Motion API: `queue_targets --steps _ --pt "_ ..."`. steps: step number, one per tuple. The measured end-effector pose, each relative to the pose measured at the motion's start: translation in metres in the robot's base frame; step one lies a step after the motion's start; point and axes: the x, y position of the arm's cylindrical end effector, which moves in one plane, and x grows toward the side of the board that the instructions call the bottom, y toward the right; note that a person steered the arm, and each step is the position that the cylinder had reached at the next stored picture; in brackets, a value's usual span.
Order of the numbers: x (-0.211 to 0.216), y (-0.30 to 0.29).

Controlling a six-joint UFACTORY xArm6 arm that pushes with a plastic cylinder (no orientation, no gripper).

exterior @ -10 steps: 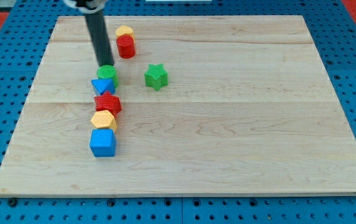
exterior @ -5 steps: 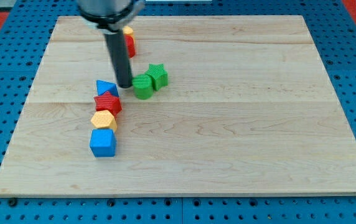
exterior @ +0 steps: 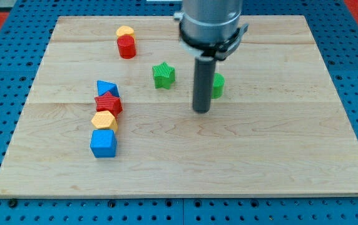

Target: Push the green blocks towards the right side of the board

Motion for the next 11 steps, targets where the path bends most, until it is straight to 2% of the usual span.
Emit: queue_targets --steps 1,2,5,7,8,9,10,11 --pt "-0.039 -0.066" --pt "-0.095 -0.071" --pt "-0.150 -0.059" --pt "-0.149 0.054" --pt "-0.177 0.057" --pt "-0.159 0.090" --pt "-0.108 0.078" --pt "-0.101 0.084"
